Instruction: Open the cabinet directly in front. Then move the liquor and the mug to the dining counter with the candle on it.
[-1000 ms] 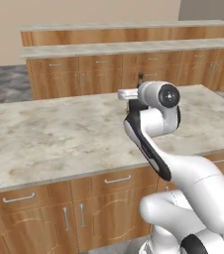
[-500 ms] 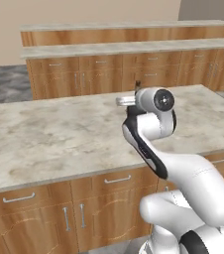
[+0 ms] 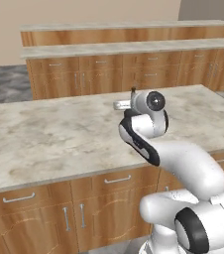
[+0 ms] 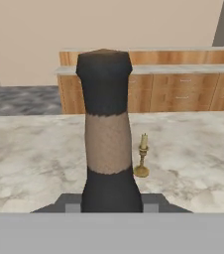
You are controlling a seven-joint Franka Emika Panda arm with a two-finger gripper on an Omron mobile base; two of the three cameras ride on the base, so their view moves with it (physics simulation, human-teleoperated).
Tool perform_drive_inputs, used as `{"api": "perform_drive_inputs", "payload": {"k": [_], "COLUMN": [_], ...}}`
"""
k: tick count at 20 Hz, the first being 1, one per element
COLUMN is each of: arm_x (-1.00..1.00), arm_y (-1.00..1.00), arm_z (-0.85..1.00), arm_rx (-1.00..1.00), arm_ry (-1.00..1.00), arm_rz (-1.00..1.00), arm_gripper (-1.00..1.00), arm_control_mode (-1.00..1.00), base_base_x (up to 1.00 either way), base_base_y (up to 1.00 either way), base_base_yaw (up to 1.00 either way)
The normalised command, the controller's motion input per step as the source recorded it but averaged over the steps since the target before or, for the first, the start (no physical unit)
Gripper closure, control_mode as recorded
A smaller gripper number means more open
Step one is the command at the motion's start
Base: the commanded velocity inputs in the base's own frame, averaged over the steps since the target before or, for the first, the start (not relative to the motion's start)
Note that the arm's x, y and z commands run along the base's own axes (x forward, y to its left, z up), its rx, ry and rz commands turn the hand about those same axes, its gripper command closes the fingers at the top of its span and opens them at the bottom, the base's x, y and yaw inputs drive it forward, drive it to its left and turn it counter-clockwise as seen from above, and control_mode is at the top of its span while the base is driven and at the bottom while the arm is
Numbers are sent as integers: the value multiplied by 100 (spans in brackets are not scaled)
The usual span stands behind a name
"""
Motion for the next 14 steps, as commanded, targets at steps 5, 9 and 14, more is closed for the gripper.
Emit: {"api": "perform_drive_inputs", "payload": {"k": [5,9,14], "arm_x": [64,43,9], "arm_y": [0,0,0], "arm_z": [-33,-38,-34], "arm_rx": [0,0,0], "arm_ry": [1,0,0], "arm_rz": [0,0,1], "arm_gripper": [100,100,100], "arm_control_mode": [-100,-100,-100], "base_base_x": [0,0,0], "base_base_y": [0,0,0], "base_base_yaw": [0,0,0]}}
